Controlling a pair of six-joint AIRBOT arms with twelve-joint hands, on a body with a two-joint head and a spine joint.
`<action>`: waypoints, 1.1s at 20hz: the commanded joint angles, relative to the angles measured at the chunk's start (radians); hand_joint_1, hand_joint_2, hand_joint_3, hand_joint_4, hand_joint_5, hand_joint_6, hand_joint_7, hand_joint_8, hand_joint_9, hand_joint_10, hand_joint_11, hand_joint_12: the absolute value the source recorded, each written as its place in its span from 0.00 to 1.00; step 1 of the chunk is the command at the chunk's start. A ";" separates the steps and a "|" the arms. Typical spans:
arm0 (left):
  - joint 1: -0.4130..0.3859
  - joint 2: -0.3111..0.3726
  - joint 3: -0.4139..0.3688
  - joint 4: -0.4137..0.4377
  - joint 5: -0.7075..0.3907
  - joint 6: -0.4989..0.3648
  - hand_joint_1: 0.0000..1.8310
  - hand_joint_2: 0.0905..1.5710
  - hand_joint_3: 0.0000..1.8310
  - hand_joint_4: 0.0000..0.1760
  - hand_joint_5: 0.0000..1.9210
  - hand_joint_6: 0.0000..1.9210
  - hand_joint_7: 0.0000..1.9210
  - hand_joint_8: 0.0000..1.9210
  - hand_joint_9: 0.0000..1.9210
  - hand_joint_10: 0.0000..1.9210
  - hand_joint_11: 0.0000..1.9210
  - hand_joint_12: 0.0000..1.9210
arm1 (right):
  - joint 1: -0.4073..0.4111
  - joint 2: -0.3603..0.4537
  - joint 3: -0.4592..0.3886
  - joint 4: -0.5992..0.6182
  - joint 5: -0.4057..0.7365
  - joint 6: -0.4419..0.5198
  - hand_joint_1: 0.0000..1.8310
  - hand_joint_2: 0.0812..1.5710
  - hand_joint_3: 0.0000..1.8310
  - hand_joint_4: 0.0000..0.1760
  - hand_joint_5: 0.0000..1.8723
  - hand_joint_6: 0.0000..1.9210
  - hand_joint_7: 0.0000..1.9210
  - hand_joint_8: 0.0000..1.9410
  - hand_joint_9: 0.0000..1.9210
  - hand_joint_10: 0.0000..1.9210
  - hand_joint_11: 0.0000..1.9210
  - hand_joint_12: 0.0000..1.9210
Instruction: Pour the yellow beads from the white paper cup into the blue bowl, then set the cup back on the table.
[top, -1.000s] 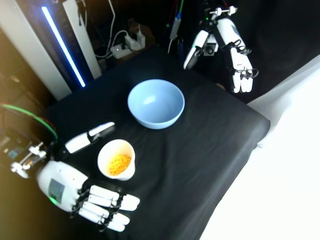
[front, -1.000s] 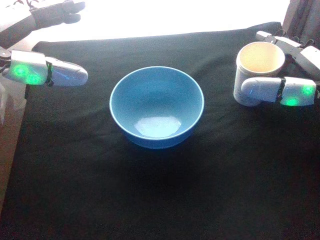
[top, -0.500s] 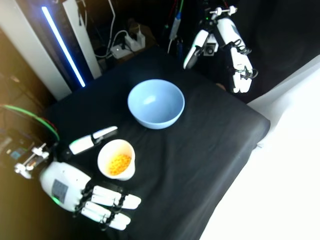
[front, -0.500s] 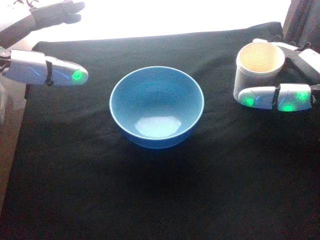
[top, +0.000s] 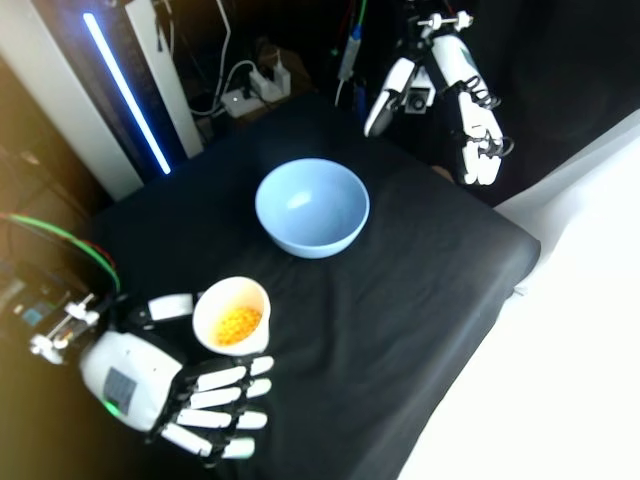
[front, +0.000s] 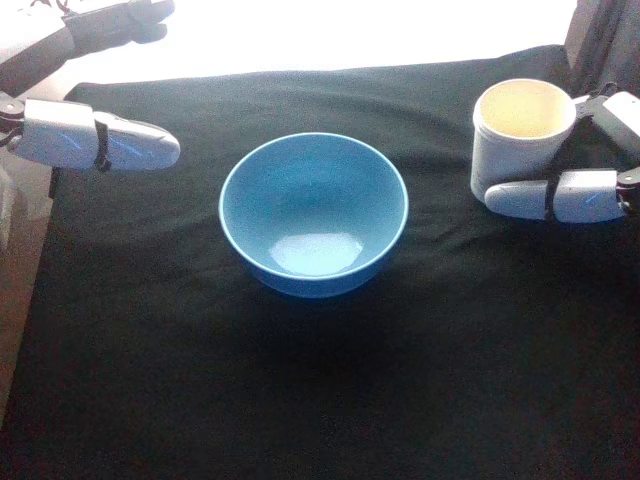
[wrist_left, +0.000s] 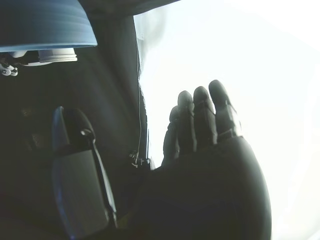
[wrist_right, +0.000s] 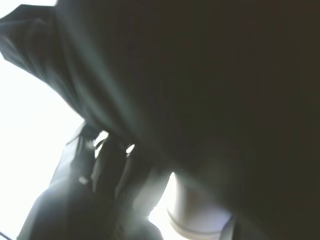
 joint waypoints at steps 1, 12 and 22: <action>-0.007 -0.003 0.002 -0.030 -0.118 -0.010 0.42 0.51 0.00 0.00 0.09 0.00 0.18 0.00 0.11 0.00 0.00 0.22 | 0.003 -0.001 0.004 -0.005 0.091 0.012 0.69 0.61 0.00 0.23 0.77 0.04 0.66 0.26 0.31 0.00 0.00 0.17; -0.004 -0.011 0.007 -0.030 -0.118 -0.010 0.43 0.52 0.00 0.00 0.09 0.00 0.17 0.00 0.10 0.00 0.00 0.18 | 0.009 0.008 0.011 -0.046 0.092 0.016 0.64 0.61 0.00 0.30 0.77 0.07 0.48 0.32 0.43 0.05 0.00 0.80; 0.007 -0.029 0.023 -0.032 -0.123 -0.029 0.42 0.53 0.00 0.00 0.08 0.00 0.18 0.00 0.13 0.00 0.00 0.25 | 0.037 0.051 -0.007 -0.086 0.133 0.016 0.63 0.64 0.00 0.00 0.63 0.33 0.44 0.00 0.32 0.00 0.00 0.63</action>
